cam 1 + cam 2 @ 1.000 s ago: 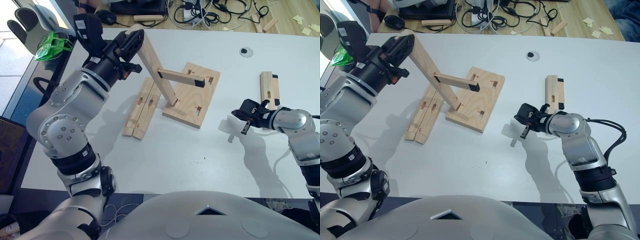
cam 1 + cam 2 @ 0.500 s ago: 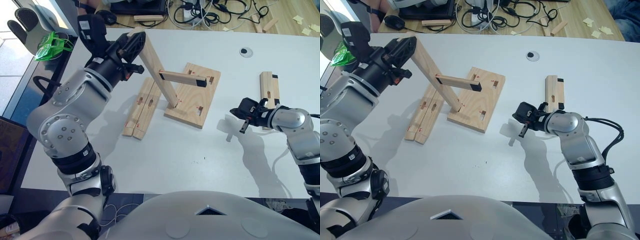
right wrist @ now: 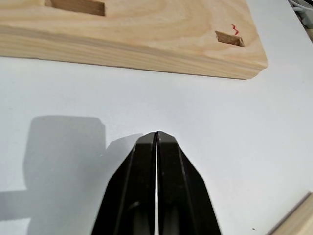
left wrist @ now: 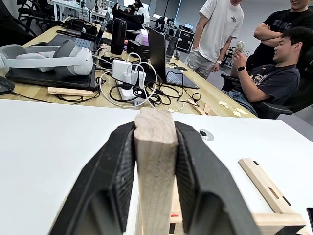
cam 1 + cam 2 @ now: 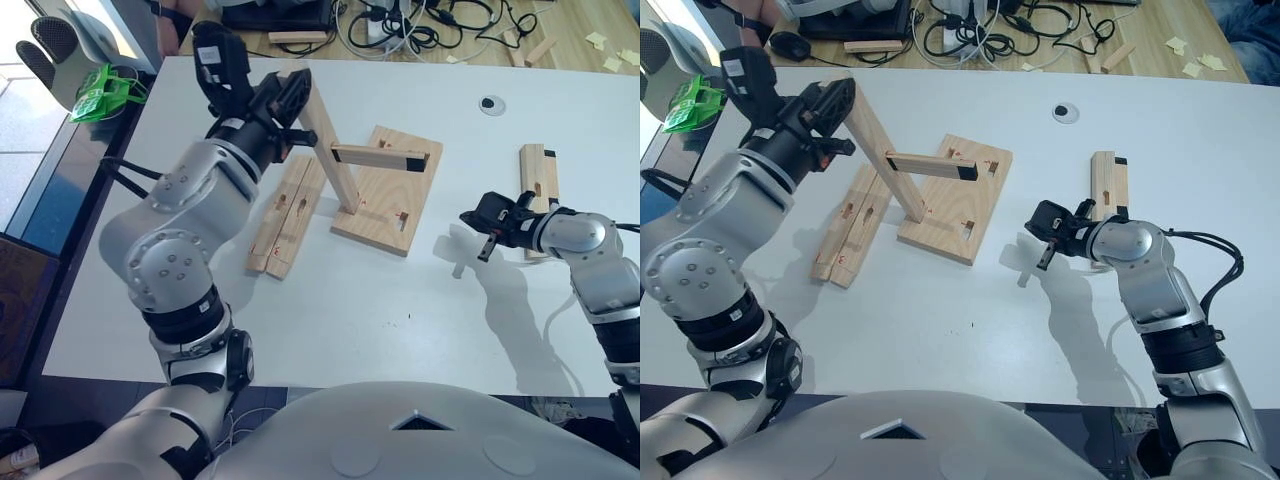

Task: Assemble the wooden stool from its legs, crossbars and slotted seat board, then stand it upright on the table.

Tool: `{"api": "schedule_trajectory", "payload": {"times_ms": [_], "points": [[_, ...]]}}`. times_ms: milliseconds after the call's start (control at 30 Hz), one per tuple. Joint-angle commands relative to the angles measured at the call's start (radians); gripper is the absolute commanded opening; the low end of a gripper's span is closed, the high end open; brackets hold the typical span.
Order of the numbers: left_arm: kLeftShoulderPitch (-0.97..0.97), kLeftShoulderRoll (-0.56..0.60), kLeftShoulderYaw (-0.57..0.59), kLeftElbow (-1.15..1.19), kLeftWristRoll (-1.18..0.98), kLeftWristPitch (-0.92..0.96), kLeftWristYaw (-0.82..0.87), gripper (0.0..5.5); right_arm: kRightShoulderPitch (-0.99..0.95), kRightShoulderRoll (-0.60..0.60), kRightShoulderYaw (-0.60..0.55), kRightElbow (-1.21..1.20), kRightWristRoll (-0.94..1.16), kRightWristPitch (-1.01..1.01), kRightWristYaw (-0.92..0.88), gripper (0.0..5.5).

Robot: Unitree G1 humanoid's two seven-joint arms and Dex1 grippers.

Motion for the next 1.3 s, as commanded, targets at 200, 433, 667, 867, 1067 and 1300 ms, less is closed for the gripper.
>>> {"api": "schedule_trajectory", "payload": {"times_ms": [200,433,667,867,1067,1300], "points": [[0.000,-0.089,-0.196,0.252,0.270,-0.311,-0.119,1.02,-0.053,0.018,-0.034,0.141,-0.080,-0.040,-0.138,0.00],[0.010,-0.138,-0.286,0.423,0.461,-0.544,-0.185,1.02,-0.071,0.044,-0.040,0.166,-0.087,-0.039,-0.174,0.00],[0.118,-0.095,-0.287,0.261,0.453,-0.445,-0.244,1.02,-0.063,0.047,-0.049,0.164,-0.083,-0.042,-0.183,0.00],[0.147,-0.085,-0.274,0.193,0.443,-0.390,-0.277,1.02,-0.063,0.047,-0.052,0.168,-0.086,-0.050,-0.188,0.00],[0.169,-0.096,-0.272,0.165,0.471,-0.418,-0.277,1.02,-0.068,0.049,-0.050,0.179,-0.092,-0.064,-0.194,0.00],[0.166,-0.127,-0.252,0.138,0.477,-0.496,-0.285,1.02,-0.068,0.052,-0.051,0.183,-0.089,-0.072,-0.200,0.00]]}}
